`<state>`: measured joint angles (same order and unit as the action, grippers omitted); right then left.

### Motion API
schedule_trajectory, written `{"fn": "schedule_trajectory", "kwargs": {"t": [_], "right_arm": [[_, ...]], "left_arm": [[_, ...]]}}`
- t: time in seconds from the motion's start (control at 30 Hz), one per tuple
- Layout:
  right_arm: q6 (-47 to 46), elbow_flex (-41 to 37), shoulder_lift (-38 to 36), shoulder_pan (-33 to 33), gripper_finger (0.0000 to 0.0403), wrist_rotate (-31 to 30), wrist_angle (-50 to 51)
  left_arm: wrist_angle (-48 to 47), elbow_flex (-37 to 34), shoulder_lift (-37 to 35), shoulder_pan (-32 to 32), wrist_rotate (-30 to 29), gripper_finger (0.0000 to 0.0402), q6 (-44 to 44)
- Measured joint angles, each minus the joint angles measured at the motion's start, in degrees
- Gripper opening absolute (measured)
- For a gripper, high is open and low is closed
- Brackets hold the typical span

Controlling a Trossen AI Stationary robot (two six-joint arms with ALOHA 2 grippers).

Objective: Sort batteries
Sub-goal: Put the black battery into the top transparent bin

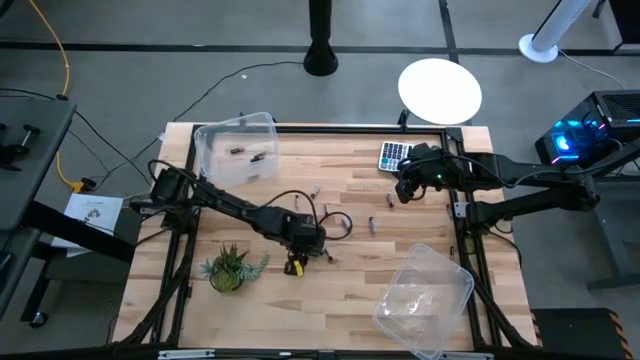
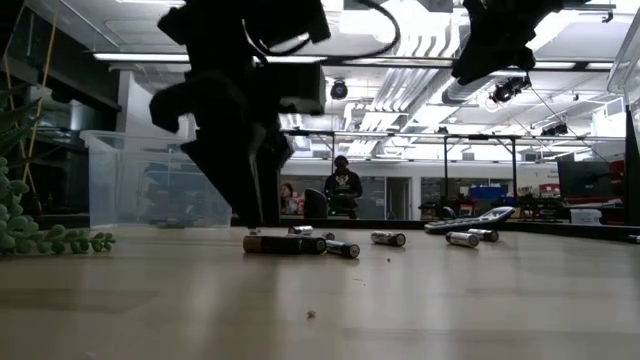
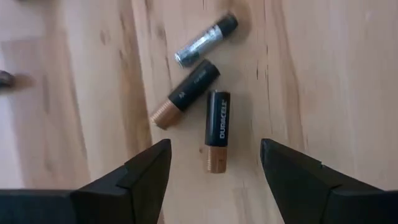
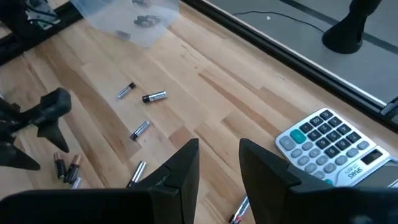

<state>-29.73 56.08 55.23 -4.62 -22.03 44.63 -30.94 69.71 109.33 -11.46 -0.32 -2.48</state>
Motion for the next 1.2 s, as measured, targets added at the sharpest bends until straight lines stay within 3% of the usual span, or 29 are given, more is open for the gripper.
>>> {"fn": "schedule_trajectory", "kwargs": {"t": [0.17, 0.3, 0.5, 0.63, 0.8, 1.03, 1.2], "right_arm": [[0.29, 0.00, 0.01, 0.00, 0.0108, 0.06, 0.62], [0.18, 0.00, 0.02, 0.00, 0.0108, 0.08, 1.69], [-0.03, 0.01, 0.00, 0.00, 0.0108, 0.10, 1.91], [-0.21, 0.01, 0.00, 0.00, 0.0108, 0.11, 1.87], [-0.21, 0.00, 0.02, 0.00, 0.0108, -1.15, 1.32], [-1.33, 0.01, 0.02, -0.93, 0.0108, -1.93, -0.70], [-1.93, 0.00, 0.01, -2.65, 0.0108, -1.95, -2.65]], "left_arm": [[1.20, 0.00, 2.09, 0.46, 2.51, 0.0226, -1.38], [1.26, 0.26, 3.66, 0.84, 1.79, 0.0188, -2.68], [-3.77, 0.27, 2.75, 2.47, -1.08, 0.0030, -8.94], [-10.24, -0.26, -3.16, 4.15, -6.89, 0.0031, -10.97], [-18.86, -0.02, -16.41, 7.71, -14.05, 0.0030, -9.59], [-24.66, 0.02, -35.16, 18.43, -31.06, 0.0030, -6.47], [-26.40, -0.29, -40.02, 32.10, -29.01, 0.0029, -1.32]]}}
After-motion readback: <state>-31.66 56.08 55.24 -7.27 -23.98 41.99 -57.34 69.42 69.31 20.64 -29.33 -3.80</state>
